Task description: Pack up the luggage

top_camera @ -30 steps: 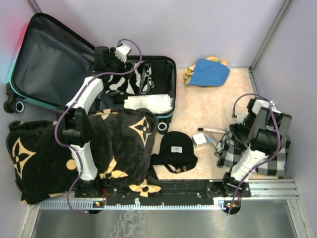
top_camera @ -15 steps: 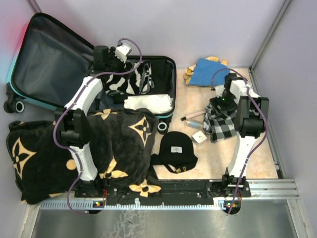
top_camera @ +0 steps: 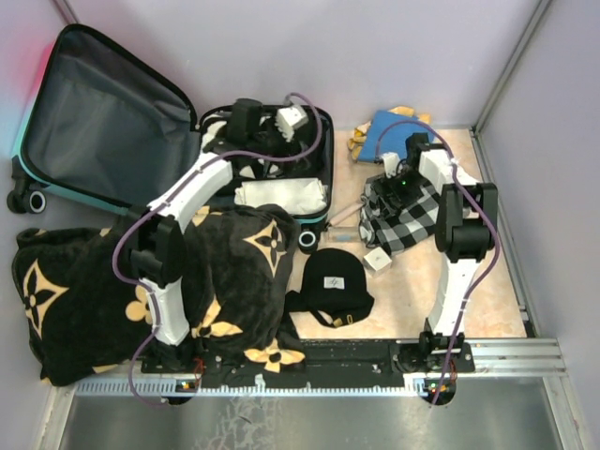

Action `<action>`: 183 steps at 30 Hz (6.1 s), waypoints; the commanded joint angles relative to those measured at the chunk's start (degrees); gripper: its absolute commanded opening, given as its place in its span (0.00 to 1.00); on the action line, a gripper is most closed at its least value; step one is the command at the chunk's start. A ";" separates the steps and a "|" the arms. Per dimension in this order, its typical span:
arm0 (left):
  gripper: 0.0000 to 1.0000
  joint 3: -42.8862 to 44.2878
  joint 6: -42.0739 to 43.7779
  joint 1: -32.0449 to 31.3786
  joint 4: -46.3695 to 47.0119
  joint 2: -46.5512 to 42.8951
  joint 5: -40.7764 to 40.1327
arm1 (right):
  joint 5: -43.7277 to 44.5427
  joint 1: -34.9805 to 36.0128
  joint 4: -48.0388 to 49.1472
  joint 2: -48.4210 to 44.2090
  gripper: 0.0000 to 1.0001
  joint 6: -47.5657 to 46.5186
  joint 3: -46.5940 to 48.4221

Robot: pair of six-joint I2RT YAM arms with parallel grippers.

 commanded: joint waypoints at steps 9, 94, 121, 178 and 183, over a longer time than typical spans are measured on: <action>0.99 13.62 -20.39 -14.67 4.90 13.56 7.53 | -14.83 -14.75 -2.84 -13.23 0.87 8.12 2.60; 0.97 19.22 -49.28 -22.33 9.34 33.88 -10.47 | 0.88 -40.13 4.79 -39.55 0.99 19.07 -28.82; 0.64 22.64 -44.28 -24.65 8.80 42.27 -1.65 | -7.38 -33.00 22.07 -18.38 0.67 28.13 -36.07; 0.00 2.74 -26.47 3.47 12.99 -3.07 0.45 | -8.59 10.64 27.87 -14.07 0.00 40.89 17.60; 0.00 -5.12 -24.52 9.69 12.13 -7.95 -1.25 | -9.39 16.24 30.80 -4.77 0.00 42.17 23.22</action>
